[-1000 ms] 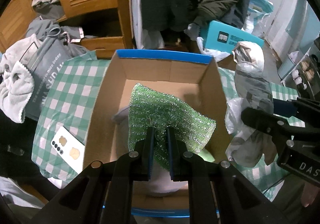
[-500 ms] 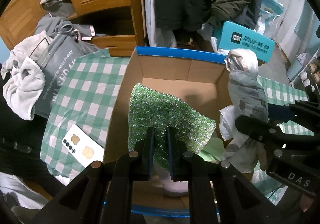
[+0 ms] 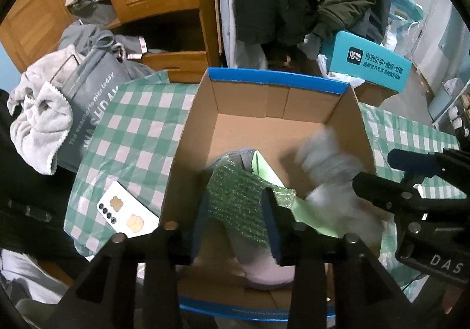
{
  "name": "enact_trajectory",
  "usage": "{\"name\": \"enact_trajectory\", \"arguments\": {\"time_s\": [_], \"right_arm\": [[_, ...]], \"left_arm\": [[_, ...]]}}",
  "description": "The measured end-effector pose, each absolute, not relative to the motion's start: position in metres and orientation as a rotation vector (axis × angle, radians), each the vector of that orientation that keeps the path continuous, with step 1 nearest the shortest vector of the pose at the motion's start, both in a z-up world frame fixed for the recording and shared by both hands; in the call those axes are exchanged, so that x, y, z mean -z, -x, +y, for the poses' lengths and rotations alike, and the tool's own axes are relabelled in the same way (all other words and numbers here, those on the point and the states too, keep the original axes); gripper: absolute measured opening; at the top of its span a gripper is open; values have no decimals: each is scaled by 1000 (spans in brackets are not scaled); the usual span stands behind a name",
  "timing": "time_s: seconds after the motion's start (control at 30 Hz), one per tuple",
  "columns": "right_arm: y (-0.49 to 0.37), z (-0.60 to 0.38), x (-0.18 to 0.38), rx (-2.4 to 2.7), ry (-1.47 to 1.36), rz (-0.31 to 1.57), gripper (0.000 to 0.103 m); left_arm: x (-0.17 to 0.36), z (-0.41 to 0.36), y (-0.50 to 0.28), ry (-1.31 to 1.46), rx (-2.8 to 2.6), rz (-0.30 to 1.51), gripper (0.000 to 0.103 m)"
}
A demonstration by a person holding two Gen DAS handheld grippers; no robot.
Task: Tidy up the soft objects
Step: 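Open both grippers to drop the pad and grey bag into the box, then move both tools back over the table toward the black sock and white bag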
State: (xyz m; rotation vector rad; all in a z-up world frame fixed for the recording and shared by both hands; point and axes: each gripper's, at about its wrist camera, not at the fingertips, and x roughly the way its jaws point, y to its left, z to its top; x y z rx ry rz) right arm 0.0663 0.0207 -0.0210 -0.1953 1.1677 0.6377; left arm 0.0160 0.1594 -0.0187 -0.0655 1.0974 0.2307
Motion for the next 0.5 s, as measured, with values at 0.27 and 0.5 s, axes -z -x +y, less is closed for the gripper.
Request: {"name": "enact_trajectory", "arguments": {"time_s": [0.27, 0.5], "right_arm": [[-70, 3, 17, -606, 169, 1162, 60], [-74, -21, 21, -565, 150, 1178, 61]], "left_arm": [[16, 148, -18, 32, -224, 1095, 52], [12, 129, -22, -10, -193, 1087, 53]]}}
